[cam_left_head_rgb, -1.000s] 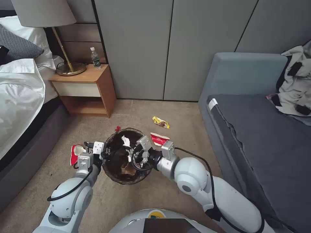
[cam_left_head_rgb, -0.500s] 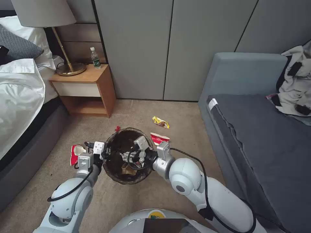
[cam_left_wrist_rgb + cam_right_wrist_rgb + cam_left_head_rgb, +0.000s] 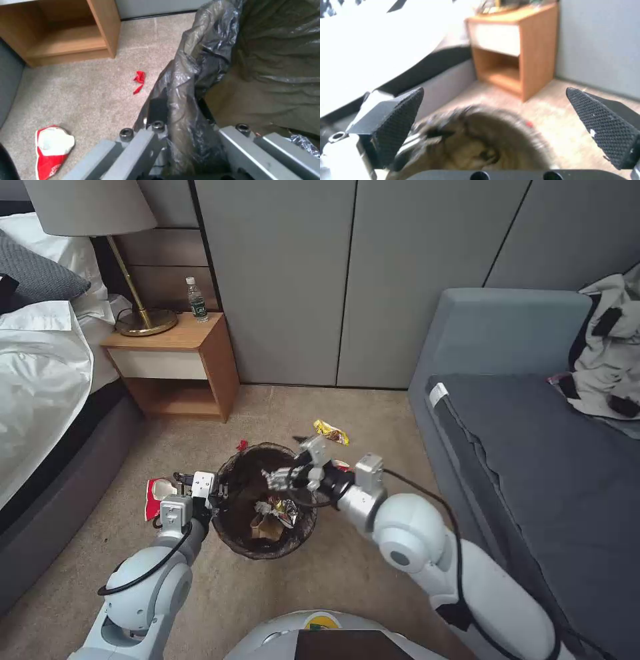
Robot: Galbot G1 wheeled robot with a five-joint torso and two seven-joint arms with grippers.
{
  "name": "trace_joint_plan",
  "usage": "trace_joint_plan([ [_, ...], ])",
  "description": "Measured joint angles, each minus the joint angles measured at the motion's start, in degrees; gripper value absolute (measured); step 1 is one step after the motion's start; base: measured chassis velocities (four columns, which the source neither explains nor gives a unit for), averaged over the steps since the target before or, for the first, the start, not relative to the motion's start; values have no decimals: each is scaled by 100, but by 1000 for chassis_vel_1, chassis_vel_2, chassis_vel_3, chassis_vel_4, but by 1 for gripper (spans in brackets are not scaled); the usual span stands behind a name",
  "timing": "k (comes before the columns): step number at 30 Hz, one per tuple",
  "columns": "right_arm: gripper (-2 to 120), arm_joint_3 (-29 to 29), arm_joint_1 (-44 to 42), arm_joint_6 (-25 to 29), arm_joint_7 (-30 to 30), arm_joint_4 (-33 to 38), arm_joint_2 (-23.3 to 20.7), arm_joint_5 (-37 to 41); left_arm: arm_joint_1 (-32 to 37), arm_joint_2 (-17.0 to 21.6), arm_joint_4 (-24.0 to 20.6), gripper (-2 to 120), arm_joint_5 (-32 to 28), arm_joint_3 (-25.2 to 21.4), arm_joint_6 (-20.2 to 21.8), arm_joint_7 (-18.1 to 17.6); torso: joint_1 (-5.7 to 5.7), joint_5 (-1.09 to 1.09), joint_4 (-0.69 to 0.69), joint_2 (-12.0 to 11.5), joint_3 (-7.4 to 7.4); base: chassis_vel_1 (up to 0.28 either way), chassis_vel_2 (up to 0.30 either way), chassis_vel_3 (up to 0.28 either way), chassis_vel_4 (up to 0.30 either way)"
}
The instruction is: Pick up the trash bin, then pick up the garbage from the floor and place it into the trash bin.
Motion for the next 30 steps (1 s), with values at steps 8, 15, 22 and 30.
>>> trace_joint_plan([
  [8,100,841,-478,527,-12,154,-80,-179,-6,-23,2,3,1,-66,-6,2,0,0,1,0,0,0,0,0,0],
  [15,100,1794,-1259,745,38,60,454,-1139,19,-33,-3,3,3,-151,-12,6,0,0,0,0,0,0,0,0,0],
  [22,100,2447,-1954,1034,10,-15,662,-1668,83,-87,-35,3,94,-268,-72,16,0,0,1,0,0,0,0,0,0],
  [30,100,3076,-2989,1543,12,108,1312,-2599,207,-173,-117,3,131,-521,-128,104,0,0,1,0,0,0,0,0,0],
])
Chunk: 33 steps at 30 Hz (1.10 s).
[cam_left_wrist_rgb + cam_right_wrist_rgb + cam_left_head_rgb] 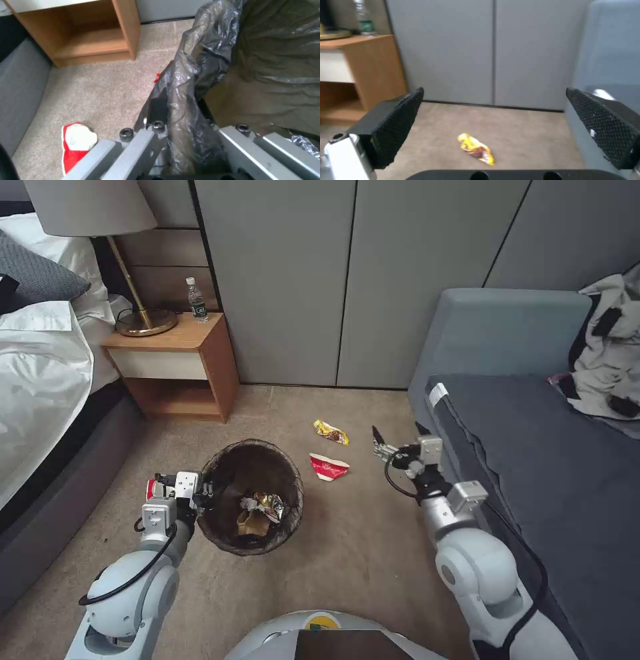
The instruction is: Pick up the trash bin, then pick up the garbage from the floor and place it into the trash bin.
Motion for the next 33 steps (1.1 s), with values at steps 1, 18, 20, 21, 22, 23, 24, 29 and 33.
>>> trace_joint_plan([
  [1,100,0,0,0,0,0,0,0,0,0,0,3,0,0,0,0,0,0,0,0,0,0,0,0,0],
  [18,100,672,-923,408,-252,159,538,-170,-16,-67,-115,3,1,-164,-109,92,0,0,0,0,0,0,0,0,0],
  [20,100,684,-862,392,-282,159,545,-160,-17,-62,-126,3,-6,-176,-110,94,0,0,0,0,0,0,0,0,0],
  [21,100,684,-831,381,-294,158,548,-155,-18,-61,-129,3,-12,-187,-110,98,0,0,0,0,0,0,0,0,0],
  [22,100,683,-802,372,-308,155,547,-154,-18,-64,-130,3,-18,-196,-110,103,0,0,1,0,0,0,0,0,0],
  [23,100,679,-787,366,-322,152,545,-156,-18,-72,-131,3,-25,-201,-110,106,0,0,0,0,0,0,0,0,0],
  [24,100,674,-779,358,-341,151,544,-157,-19,-84,-131,3,-32,-205,-110,108,0,0,1,0,0,0,0,0,0],
  [29,100,656,-784,345,-404,151,563,-177,-30,-112,-131,3,-54,-211,-110,108,0,0,0,0,0,-14,15,12,-20],
  [33,100,652,-786,345,-426,152,570,-214,-31,-114,-131,3,-65,-226,-110,108,0,0,-1,0,0,-72,60,65,-73],
])
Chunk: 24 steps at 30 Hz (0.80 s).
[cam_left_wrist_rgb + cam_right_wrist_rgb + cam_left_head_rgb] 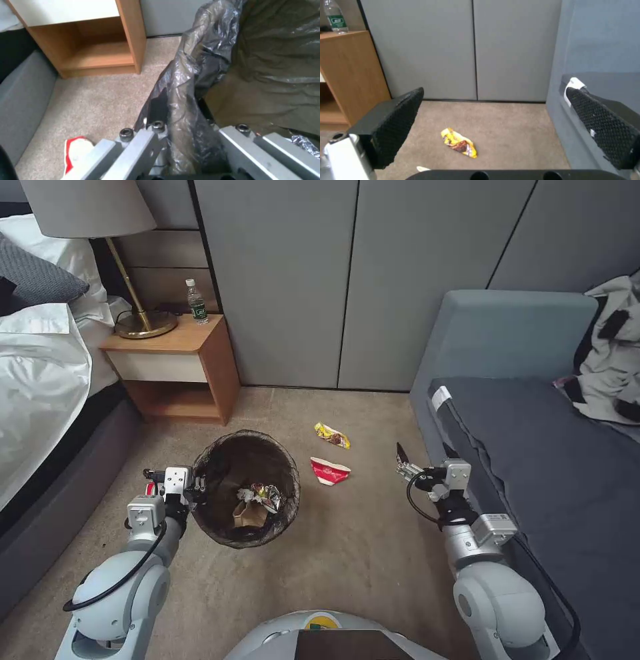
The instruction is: Pick up the trash bin, then pick up the garbage from the floor and place it into the trash bin.
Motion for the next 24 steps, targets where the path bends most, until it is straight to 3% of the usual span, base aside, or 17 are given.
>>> trace_joint_plan([
  [24,100,89,96,-41,-98,49,-56,35,34,12,-65,3,-16,-130,-3,20,0,0,2,0,0,-89,83,93,-89],
])
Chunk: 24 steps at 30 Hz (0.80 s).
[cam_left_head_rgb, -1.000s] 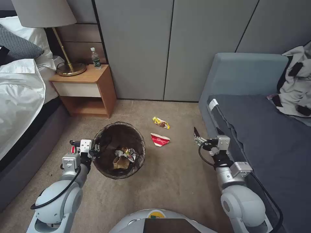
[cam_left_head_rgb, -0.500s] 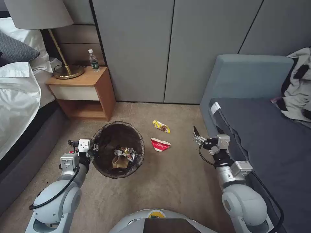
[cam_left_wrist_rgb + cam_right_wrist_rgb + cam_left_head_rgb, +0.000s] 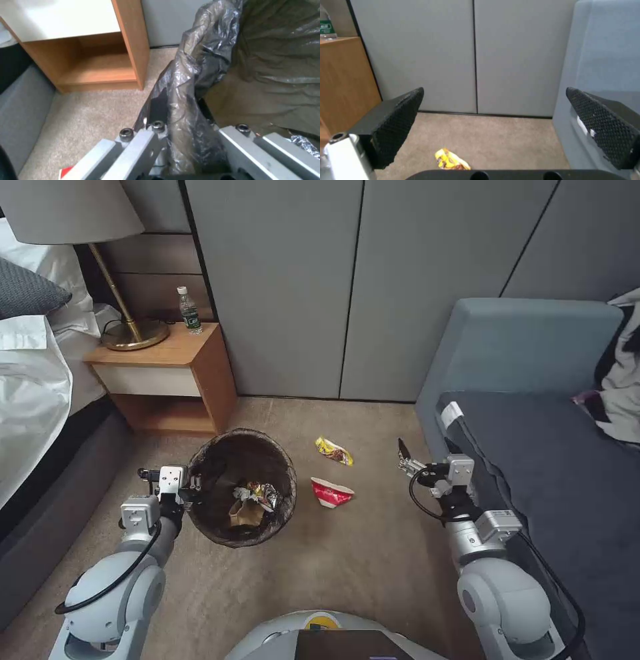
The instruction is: Pick up the trash bin, then pick up the garbage from the floor and place it into the trash bin.
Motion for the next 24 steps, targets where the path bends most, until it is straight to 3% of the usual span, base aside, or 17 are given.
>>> trace_joint_plan([
  [24,100,-42,-34,6,-4,-32,-22,55,41,-19,-111,3,-14,-91,-1,-1,1,-1,-1,0,1,-95,90,92,-97],
])
